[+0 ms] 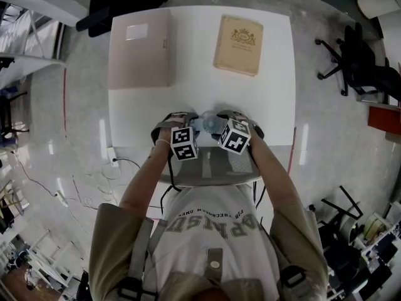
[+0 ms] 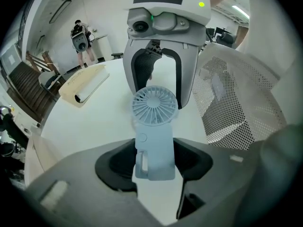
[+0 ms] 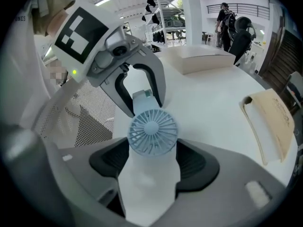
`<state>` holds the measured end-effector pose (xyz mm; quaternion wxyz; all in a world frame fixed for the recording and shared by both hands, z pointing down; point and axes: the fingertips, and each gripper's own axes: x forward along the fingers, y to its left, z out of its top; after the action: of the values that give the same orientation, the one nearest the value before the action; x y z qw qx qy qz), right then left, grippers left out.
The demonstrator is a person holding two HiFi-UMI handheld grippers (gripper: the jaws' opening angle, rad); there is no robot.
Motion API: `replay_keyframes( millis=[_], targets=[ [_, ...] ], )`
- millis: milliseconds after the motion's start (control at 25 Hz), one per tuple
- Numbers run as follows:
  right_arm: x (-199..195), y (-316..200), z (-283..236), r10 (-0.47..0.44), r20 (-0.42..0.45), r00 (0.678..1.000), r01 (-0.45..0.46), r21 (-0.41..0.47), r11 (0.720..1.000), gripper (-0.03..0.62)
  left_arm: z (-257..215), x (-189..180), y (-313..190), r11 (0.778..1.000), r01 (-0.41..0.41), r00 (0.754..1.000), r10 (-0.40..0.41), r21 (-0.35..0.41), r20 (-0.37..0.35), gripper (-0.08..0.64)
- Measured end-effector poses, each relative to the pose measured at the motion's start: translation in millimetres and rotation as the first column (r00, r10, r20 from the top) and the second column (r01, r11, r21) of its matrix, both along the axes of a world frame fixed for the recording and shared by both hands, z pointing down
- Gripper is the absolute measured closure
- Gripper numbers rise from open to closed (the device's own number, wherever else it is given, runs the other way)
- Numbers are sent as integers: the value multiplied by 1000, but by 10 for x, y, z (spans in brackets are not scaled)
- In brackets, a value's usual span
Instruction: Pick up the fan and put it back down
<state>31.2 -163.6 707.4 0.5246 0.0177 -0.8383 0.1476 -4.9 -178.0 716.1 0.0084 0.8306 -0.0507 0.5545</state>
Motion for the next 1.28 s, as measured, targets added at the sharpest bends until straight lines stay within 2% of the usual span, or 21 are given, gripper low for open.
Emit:
replay_keyframes(
  millis=[440, 1280],
  targets=[
    [39, -32, 30, -7, -13, 1000, 7, -10, 1000, 287, 2, 2, -8, 1000, -5, 1000, 5, -9, -13, 322],
    [95, -10, 132, -51, -55, 997, 52, 29, 998, 291, 12, -5, -21, 1000, -1, 1000, 1, -19, -9, 304]
  ],
)
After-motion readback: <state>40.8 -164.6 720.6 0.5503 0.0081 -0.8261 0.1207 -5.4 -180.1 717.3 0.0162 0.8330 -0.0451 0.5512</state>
